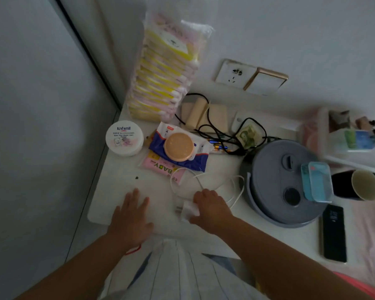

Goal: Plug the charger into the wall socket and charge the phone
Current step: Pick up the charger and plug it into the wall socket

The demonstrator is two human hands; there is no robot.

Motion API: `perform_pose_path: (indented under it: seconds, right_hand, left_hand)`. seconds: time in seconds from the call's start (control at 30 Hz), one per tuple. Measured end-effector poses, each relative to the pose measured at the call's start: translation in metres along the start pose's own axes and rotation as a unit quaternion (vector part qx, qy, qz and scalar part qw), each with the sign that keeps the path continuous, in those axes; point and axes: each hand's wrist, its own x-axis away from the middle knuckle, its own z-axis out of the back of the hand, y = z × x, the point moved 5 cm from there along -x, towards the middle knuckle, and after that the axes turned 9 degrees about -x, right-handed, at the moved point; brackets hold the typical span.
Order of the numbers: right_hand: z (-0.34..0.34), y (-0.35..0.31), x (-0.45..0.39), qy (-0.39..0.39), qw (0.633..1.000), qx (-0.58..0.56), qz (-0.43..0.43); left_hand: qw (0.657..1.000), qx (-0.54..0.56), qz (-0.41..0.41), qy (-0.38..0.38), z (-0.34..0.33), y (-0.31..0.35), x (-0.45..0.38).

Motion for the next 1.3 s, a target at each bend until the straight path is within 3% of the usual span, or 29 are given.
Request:
perform_pose_path:
  seconds: [0.1, 0.2, 0.27, 0.37, 0.5, 0.73, 0.9, 1.0, 1.2, 1.3]
  right_hand:
    - [0.012, 0.001, 0.003, 0.006, 0.992, -0.123, -0.003]
    - [0.041, 0.004, 0.010, 0.022, 0.958, -0.282, -0.040]
    - [0.069, 0.006, 0.016, 0.033, 0.924, -0.377, -0.047]
    - [0.115, 0.007, 0.023, 0.035, 0.865, -0.500, -0.023]
    - [0.159, 0.015, 0.017, 0.030, 0.773, -0.633, -0.030]
    - [0.222, 0.044, -0.034, 0.095, 0.685, -0.721, -0.041]
    - [0.242, 0.056, -0.078, 0.144, 0.678, -0.718, -0.063]
    - [0.236, 0.057, -0.092, 0.137, 0.693, -0.705, -0.057]
    - [0.231, 0.053, -0.104, 0.140, 0.666, -0.731, -0.058]
    - [0.228, 0.054, -0.107, 0.146, 0.668, -0.727, -0.057]
  left_hand:
    - [0.997, 0.066, 0.038, 0.011, 0.012, 0.008, 0.001]
    - [0.977, 0.203, 0.057, 0.027, 0.027, 0.029, 0.008]
    - [0.942, 0.330, 0.031, 0.044, 0.043, 0.057, 0.014]
    - [0.862, 0.504, -0.042, 0.014, 0.075, 0.113, 0.023]
    - [0.815, 0.566, -0.118, -0.022, 0.113, 0.176, 0.024]
    - [0.743, 0.668, -0.035, 0.006, 0.137, 0.185, -0.008]
    - [0.742, 0.670, -0.004, 0.020, 0.134, 0.174, -0.023]
    - [0.744, 0.667, 0.012, 0.008, 0.129, 0.170, -0.030]
    - [0.747, 0.665, 0.014, -0.001, 0.127, 0.166, -0.031]
    - [0.747, 0.665, 0.005, -0.002, 0.129, 0.165, -0.030]
